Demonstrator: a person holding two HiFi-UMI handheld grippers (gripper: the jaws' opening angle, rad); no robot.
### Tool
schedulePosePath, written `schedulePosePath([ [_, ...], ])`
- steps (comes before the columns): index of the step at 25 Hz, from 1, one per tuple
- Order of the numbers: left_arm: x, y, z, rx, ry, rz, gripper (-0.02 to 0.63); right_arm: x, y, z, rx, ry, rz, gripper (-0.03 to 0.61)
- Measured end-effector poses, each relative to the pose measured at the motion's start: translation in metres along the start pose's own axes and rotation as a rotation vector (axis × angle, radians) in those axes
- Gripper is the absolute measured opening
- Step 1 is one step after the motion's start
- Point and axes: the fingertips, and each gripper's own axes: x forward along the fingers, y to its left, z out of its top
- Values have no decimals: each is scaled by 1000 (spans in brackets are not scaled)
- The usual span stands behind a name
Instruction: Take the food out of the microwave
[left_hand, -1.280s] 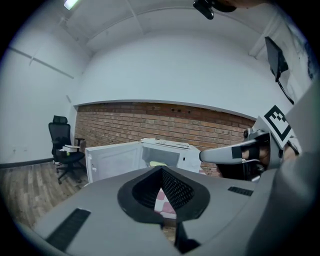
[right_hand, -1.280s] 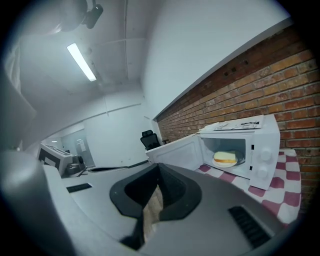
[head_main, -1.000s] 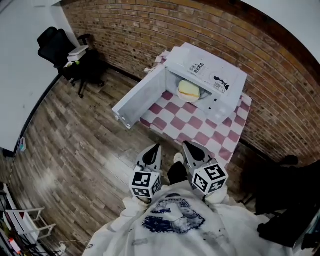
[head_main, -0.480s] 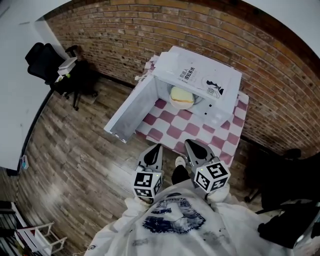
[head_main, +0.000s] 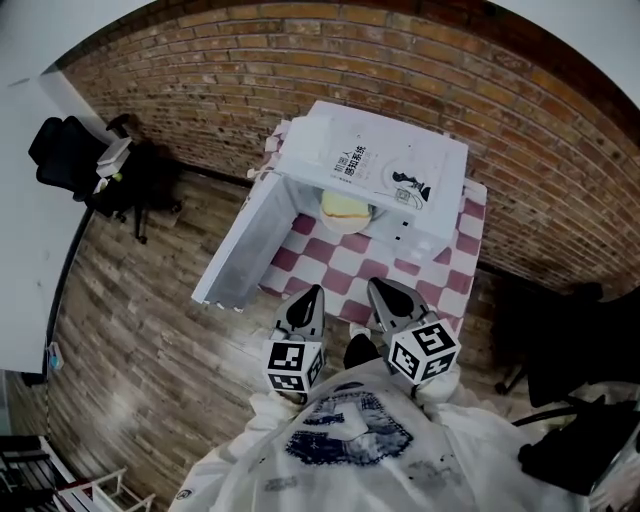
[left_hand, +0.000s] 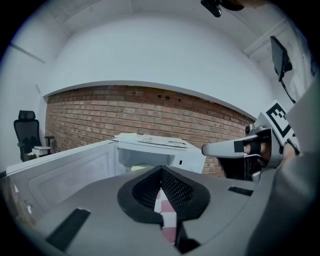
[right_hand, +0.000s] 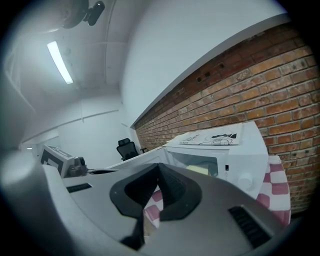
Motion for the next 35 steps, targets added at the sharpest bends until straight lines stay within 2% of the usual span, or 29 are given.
schedulePosePath([
  [12,53,7,24,32,-7,-8,9,31,-38,25,-5,-18,3,14],
  [26,99,11,23,6,33,-23,12,52,-73,36,12,-3,2,14],
  [35,120,11,11,-30,67,-36,117,62,-85,33,18,22,3,14],
])
